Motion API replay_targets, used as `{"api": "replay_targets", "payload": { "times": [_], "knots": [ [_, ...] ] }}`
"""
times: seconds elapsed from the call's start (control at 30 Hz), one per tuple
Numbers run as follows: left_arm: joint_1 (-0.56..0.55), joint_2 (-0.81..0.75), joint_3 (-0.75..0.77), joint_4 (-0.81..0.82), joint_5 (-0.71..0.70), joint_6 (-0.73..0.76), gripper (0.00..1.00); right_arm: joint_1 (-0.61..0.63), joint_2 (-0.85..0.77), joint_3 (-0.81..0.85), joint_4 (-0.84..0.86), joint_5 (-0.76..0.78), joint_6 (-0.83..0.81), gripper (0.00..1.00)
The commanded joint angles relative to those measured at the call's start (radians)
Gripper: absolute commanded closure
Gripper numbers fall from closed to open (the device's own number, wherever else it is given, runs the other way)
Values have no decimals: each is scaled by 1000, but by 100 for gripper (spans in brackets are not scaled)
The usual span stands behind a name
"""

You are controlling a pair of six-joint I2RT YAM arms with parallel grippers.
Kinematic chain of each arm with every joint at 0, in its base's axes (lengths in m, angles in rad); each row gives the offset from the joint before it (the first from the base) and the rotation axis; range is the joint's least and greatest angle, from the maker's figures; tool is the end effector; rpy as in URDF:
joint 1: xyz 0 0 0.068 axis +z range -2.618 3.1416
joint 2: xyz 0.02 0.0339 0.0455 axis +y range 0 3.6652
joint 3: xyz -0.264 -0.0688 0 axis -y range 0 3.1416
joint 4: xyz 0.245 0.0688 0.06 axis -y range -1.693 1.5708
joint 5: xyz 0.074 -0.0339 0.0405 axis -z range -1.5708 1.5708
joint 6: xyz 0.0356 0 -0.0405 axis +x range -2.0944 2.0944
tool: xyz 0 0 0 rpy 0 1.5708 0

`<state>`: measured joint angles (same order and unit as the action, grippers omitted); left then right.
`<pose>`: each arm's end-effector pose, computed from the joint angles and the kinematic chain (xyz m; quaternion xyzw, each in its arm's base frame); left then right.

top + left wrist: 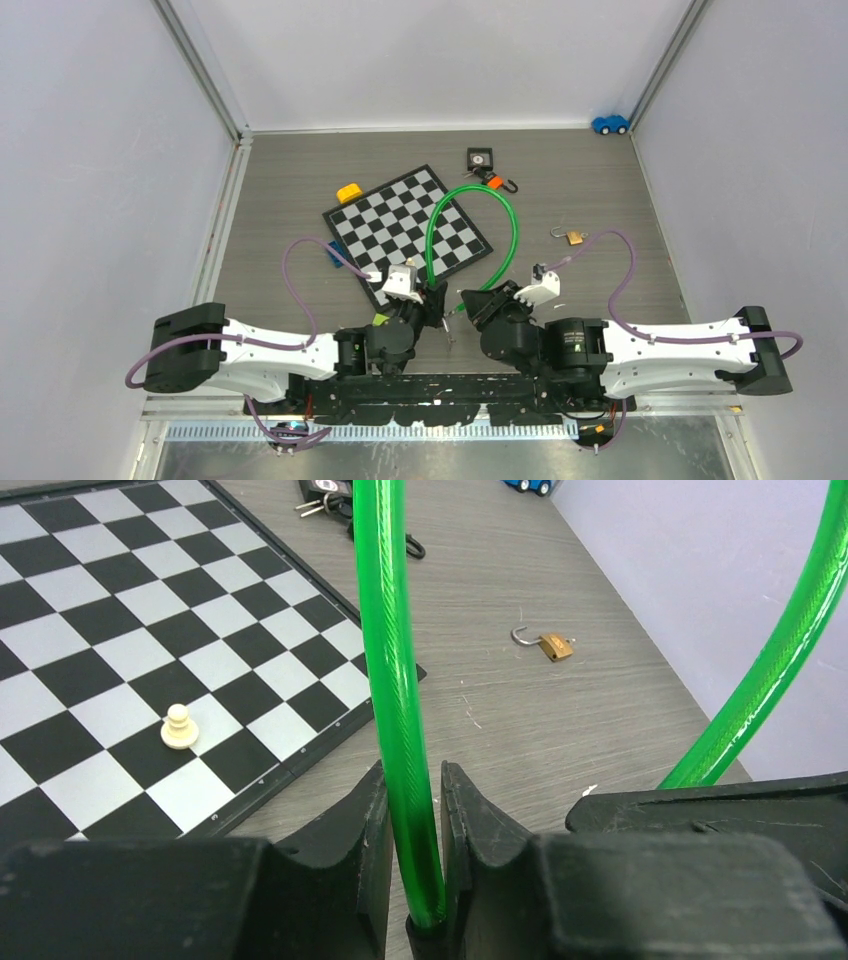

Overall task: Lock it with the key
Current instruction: Lock the lock.

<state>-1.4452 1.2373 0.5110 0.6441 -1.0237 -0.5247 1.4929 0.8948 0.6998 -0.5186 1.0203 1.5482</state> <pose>0.0613 -0.2430 0.2375 -0.0124 0.7219 -0.2929 0.6268 0.0440 0.1739 0.2702 0.2248 0.7878 0.3399 0.4618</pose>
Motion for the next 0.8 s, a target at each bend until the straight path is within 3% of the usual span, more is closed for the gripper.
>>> {"api": "replay_targets", "payload": {
  "times": [0.0, 0.07, 0.13, 0.5, 0.67, 0.77],
  "knots": [
    [-12, 24, 16, -115, 84, -29, 81, 19, -9, 100, 132, 102, 1, 100],
    [-12, 24, 21, -130, 81, -44, 85, 20, -3, 102, 131, 106, -1, 99],
    [-13, 24, 22, -137, 74, -54, 99, 21, 1, 102, 131, 105, 0, 100],
    [17, -50, -32, -89, -52, -170, 100, 47, -40, 19, 88, 151, 153, 100],
    [19, -77, -50, -26, -112, -171, 100, 50, -83, -83, 161, 160, 287, 100],
    [23, -81, -59, 22, -119, -154, 100, 51, -71, -84, 164, 156, 284, 100]
  ]
}}
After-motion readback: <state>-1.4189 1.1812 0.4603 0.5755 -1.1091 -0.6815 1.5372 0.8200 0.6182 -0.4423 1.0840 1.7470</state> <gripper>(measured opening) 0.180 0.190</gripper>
